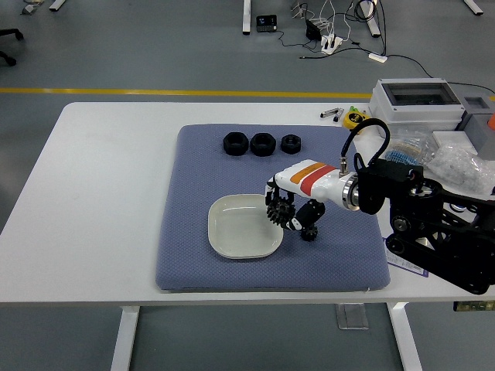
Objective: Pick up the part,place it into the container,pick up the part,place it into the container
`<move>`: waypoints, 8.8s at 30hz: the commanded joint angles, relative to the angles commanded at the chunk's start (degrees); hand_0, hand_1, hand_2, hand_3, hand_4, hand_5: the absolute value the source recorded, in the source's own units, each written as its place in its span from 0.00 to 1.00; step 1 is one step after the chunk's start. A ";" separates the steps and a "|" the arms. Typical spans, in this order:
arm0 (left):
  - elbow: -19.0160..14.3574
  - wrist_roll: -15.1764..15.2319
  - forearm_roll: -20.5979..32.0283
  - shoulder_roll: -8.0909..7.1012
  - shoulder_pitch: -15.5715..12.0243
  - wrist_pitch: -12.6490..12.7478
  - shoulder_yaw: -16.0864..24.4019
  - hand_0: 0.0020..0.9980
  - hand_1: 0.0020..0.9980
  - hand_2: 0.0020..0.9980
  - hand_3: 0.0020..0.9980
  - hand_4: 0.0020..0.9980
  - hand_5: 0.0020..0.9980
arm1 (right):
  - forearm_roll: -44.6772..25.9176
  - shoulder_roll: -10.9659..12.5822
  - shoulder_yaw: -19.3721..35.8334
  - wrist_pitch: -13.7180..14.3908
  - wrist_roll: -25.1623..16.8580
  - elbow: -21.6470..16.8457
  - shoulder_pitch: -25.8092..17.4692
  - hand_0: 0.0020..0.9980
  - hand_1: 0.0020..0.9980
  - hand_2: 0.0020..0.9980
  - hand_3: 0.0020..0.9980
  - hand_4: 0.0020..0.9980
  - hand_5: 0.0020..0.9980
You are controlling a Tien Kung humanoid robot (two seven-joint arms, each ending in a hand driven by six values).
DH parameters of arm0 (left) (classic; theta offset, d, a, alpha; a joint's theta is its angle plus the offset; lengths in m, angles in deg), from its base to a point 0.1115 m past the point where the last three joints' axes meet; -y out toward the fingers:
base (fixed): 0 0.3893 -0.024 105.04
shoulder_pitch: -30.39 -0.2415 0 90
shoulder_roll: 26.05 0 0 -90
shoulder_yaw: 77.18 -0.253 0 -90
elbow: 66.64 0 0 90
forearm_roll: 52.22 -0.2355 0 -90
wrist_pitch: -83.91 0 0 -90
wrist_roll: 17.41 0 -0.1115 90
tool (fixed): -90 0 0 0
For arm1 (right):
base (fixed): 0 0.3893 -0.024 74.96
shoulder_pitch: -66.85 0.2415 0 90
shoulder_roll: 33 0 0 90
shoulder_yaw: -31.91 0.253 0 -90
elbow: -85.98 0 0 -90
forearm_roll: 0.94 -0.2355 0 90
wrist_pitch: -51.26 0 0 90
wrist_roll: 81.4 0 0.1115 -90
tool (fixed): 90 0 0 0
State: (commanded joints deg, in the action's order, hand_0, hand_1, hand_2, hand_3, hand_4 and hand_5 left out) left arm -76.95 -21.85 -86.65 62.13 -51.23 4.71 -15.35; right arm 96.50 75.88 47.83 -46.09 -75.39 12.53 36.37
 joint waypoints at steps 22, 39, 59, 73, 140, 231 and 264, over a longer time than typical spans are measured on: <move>0.00 -0.38 -1.66 -0.26 -0.03 0.17 1.27 0.71 0.61 0.64 0.57 0.62 0.70 | -2.50 -8.29 -1.88 -4.69 -1.06 7.11 3.45 0.69 0.72 0.84 0.92 1.00 0.31; 0.00 -0.43 -2.62 -0.20 -0.59 0.22 1.91 0.71 0.61 0.64 0.57 0.62 0.70 | -3.65 -0.60 5.39 -7.91 0.76 6.78 -0.53 0.49 0.60 0.66 0.58 0.98 0.28; 0.00 -0.32 -2.01 0.04 -0.45 0.23 1.47 0.71 0.61 0.64 0.57 0.62 0.70 | -1.96 -0.76 4.22 -4.31 -0.83 11.92 -5.02 0.45 0.55 0.58 0.53 0.88 0.22; 0.00 -0.27 -1.77 0.01 -0.24 0.17 1.32 0.71 0.61 0.64 0.57 0.62 0.70 | -1.50 -0.69 3.12 -4.71 -0.62 13.45 -5.39 0.44 0.54 0.56 0.52 0.83 0.19; 0.00 -0.52 -2.31 -0.08 -0.63 0.11 1.36 0.71 0.61 0.64 0.57 0.62 0.70 | -0.85 -11.69 3.81 10.67 2.71 12.73 -5.11 0.36 0.43 0.49 0.50 0.65 0.19; 0.00 -0.41 -4.65 0.64 -2.55 0.07 2.71 0.71 0.63 0.64 0.57 0.62 0.70 | -40.51 -5.31 55.31 7.16 -9.16 -5.67 -43.67 0.98 0.88 0.89 0.90 1.00 1.00; 0.00 -0.30 -4.74 0.87 -2.27 0.42 3.87 0.71 0.62 0.64 0.57 0.62 0.70 | -40.05 -7.85 53.00 10.84 -10.57 -6.43 -44.47 1.00 0.88 0.90 0.90 1.00 1.00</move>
State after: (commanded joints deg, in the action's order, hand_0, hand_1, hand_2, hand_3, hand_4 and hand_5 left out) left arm -76.95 -22.15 -91.39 63.00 -53.50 5.14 -11.47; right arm 56.44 68.03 100.83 -35.25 -85.97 6.11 -8.10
